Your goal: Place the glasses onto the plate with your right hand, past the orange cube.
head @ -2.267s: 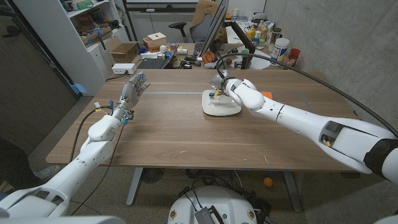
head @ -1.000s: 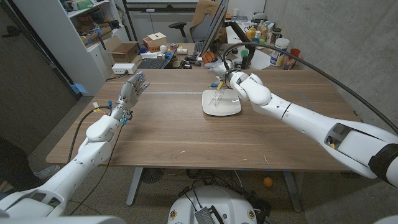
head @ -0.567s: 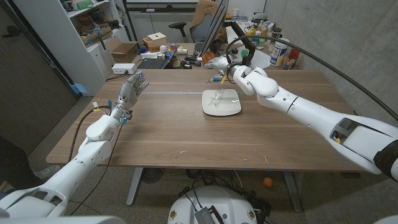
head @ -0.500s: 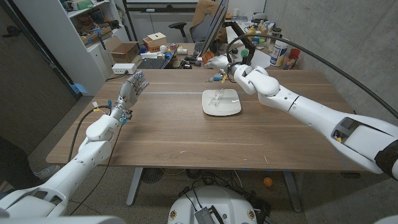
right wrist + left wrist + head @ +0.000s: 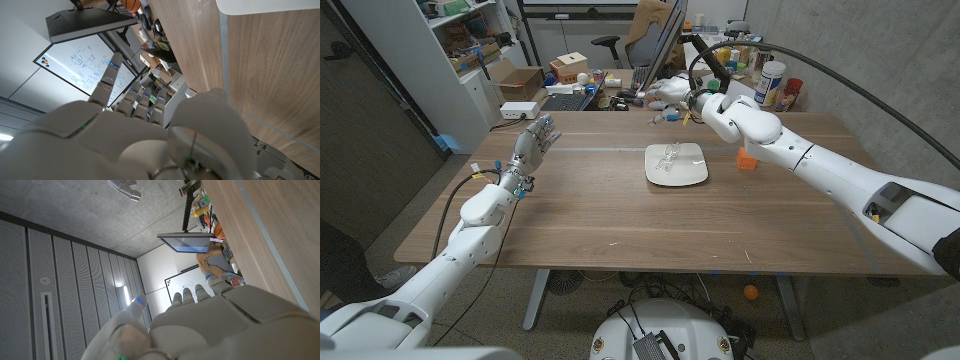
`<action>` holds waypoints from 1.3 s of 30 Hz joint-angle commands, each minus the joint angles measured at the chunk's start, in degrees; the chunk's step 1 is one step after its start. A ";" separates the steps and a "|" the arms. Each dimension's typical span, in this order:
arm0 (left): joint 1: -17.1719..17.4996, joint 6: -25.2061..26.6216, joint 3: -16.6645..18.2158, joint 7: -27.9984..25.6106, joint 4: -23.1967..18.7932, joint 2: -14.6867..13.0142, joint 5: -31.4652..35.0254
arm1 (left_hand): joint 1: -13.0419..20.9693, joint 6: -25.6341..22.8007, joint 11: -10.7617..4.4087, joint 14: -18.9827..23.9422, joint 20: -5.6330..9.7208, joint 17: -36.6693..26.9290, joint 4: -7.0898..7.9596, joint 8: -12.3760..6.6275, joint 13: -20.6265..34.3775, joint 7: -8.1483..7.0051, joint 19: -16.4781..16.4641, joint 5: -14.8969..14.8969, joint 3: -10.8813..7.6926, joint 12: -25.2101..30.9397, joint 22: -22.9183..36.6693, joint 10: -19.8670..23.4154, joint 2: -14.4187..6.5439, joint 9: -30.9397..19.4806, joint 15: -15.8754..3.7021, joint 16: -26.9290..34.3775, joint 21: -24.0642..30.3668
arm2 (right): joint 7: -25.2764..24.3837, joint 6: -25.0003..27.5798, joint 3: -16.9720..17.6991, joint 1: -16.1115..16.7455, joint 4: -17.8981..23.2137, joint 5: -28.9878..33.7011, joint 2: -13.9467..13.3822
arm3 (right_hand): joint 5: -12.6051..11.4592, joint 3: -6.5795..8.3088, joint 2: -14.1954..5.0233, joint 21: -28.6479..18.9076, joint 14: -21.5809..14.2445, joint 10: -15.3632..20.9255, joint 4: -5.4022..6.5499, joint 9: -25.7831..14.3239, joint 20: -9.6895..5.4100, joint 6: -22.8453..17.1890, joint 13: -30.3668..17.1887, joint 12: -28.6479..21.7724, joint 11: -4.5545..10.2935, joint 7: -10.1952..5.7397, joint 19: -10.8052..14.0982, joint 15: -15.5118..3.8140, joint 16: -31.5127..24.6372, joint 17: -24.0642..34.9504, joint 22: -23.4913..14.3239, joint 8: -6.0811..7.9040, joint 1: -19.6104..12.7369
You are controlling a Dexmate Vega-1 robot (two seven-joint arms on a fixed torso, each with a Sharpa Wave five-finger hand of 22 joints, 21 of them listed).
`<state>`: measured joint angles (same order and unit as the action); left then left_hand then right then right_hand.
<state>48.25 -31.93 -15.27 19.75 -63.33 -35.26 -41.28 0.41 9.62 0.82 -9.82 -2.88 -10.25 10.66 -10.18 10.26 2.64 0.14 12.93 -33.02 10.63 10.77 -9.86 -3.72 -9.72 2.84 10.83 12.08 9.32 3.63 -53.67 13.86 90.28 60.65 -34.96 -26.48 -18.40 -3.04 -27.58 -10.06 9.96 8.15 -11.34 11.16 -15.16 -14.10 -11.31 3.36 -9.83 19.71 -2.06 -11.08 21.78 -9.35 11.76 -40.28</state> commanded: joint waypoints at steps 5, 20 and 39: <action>0.56 -0.13 0.01 -0.40 -1.10 -0.11 0.09 | 0.29 -0.05 0.37 -1.28 -0.56 -0.21 -0.02 -0.23 0.19 -0.15 -0.09 0.34 0.10 0.51 0.13 -1.42 -6.32 -0.26 0.17 0.00 0.28 | 0.05 -2.51 2.19 -0.28 1.29 -1.47 -0.51 | -0.24 -0.20 -0.27 0.66 -0.24 -0.01 0.16 -0.09 -0.26 0.68 0.08 -0.35 -0.48 -0.40 0.04 -3.05 -0.25 -0.38 0.00 -0.26 1.13; 1.57 -0.43 0.62 0.49 -2.15 -0.88 -0.66 | 0.29 -0.07 0.35 -1.28 -0.73 -0.21 -0.02 -0.23 0.20 -0.23 -0.08 0.34 0.09 0.51 0.13 -1.43 -6.33 -0.26 0.22 0.00 0.28 | -0.70 -3.03 3.77 0.02 2.41 -2.97 -0.58 | -0.53 0.16 -2.58 1.67 -1.51 0.52 1.51 -0.12 -1.81 1.85 0.53 -0.50 -1.49 -0.04 1.86 -2.71 -0.98 -1.26 0.00 -0.64 4.18; 1.78 -1.07 1.44 5.70 -1.03 -2.06 -2.79 | 0.30 -0.12 0.35 -1.27 -0.98 -0.21 -0.03 -0.24 0.20 -0.28 -0.02 0.34 0.06 0.51 0.13 -1.44 -6.34 -0.26 0.25 0.00 0.26 | -2.08 1.31 6.25 4.46 8.30 -2.28 -1.36 | -0.89 0.02 -5.70 4.12 -6.85 5.37 2.19 -0.05 -6.83 -1.06 1.37 -1.65 -3.29 0.81 5.74 -3.39 -2.49 -3.53 -0.10 0.38 12.35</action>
<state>49.24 -32.68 -14.41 23.09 -64.10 -36.40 -42.96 0.41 9.62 0.82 -9.83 -3.41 -10.25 10.66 -10.18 10.26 2.64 0.24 12.93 -33.02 10.63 10.77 -9.86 -3.72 -9.72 2.84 10.83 12.08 7.63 2.18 -49.12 15.30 94.77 58.19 -35.74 -26.80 -18.32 -8.39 -23.72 -15.99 14.29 9.98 -11.23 5.30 -15.22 -12.77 -12.64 0.07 -9.17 24.92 -2.26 -13.25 18.35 -9.35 11.76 -28.88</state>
